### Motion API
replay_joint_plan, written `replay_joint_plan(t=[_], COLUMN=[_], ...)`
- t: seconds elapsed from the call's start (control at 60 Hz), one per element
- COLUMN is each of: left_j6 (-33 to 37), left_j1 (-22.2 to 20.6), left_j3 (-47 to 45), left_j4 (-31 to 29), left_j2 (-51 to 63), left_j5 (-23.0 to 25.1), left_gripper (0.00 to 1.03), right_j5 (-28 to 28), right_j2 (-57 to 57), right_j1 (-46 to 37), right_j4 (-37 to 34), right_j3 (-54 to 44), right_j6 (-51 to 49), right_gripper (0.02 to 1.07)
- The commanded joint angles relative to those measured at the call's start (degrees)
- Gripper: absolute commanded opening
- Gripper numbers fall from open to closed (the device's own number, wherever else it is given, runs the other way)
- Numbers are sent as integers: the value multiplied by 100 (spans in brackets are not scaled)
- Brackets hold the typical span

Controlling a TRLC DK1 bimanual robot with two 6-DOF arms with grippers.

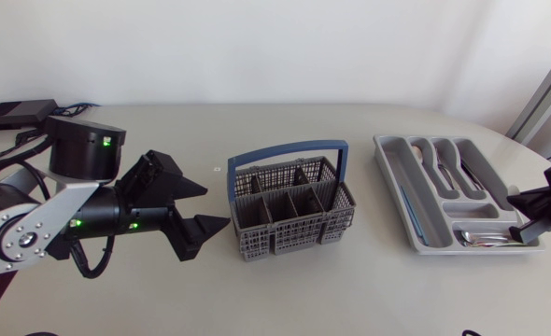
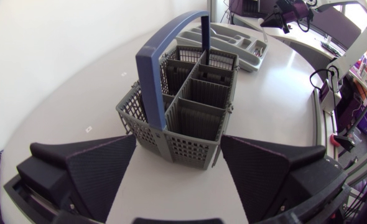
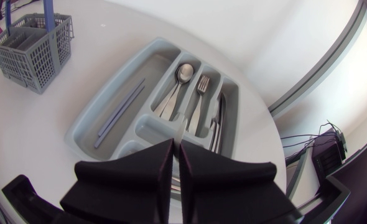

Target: Sort the cutlery from the basket into the organizer compartments.

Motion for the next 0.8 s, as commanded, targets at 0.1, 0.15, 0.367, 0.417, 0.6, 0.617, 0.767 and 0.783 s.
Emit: replay_joint_plan(t=[0.1,0.15,0.367,0.417,0.6,0.617,0.767,0.783], left_j6=[-96,-96,-96,-87,-96,-87,-87,-87], left_j1=[26,17,17,17,34,34,43,43], left_j3=[171,189,224,215,198,198,207,207], left_j4=[-94,-111,-182,-190,-190,-190,-208,-208], left_j2=[96,87,69,69,69,69,69,69], left_j5=[-48,-75,-101,-101,-118,-118,-136,-136], left_gripper=[95,95,95,95,95,95,95,95], right_j5=[32,50,190,225,357,366,445,454], right_j2=[775,951,1601,1742,2067,2084,2146,2146], right_j1=[-140,-158,-166,-175,-175,-175,-131,-114], right_j4=[803,997,1471,1612,1717,1717,1832,1849], right_j3=[-254,-263,-263,-289,-377,-377,-535,-553], right_j6=[-436,-480,-831,-911,-1244,-1271,-1359,-1359], right_gripper=[7,7,7,8,8,8,26,27])
